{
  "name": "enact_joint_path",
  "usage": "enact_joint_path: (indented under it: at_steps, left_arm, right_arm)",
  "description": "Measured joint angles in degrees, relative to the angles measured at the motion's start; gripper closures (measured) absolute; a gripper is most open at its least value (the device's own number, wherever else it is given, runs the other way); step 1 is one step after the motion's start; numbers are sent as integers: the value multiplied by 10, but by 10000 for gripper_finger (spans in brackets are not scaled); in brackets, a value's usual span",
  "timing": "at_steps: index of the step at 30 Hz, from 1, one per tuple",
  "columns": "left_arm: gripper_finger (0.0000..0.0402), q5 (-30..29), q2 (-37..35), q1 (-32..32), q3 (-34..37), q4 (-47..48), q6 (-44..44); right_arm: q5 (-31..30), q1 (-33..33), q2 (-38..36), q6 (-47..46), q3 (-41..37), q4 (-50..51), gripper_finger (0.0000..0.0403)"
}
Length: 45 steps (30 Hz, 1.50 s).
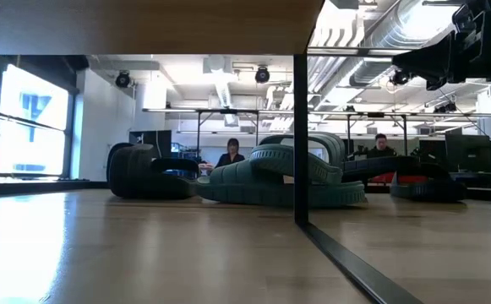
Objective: Pick and place slides into the shelf
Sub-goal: Put the black slipper on the shelf
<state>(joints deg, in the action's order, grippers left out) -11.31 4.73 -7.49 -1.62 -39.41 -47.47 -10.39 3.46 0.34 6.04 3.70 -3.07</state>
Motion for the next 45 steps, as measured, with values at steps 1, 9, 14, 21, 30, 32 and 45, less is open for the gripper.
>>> enact_joint_path:
  at_steps: [1, 9, 14, 21, 30, 32, 45]
  left_arm:
    - [401, 0, 0, 0, -12, -5, 21]
    - [401, -36, 21, 0, -215, 281, 173]
    - [401, -73, 116, 0, -362, 518, 189]
    - [401, -44, 294, 0, -504, 719, 208]
    - [401, 5, 474, -9, -632, 908, 222]
    - [401, 60, 495, -31, -635, 905, 229]
    - [401, 160, 541, -154, -635, 902, 314]
  right_arm:
    - [0, 0, 0, 0, 0, 0, 402]
    - [0, 0, 0, 0, 0, -23, 402]
    - [0, 0, 0, 0, 0, -47, 402]
    - [0, 0, 0, 0, 0, -63, 402]
    - [0, 0, 0, 0, 0, -154, 402]
    - [1, 0, 0, -7, 0, -187, 402]
    - [-155, 0, 0, -320, 0, -317, 402]
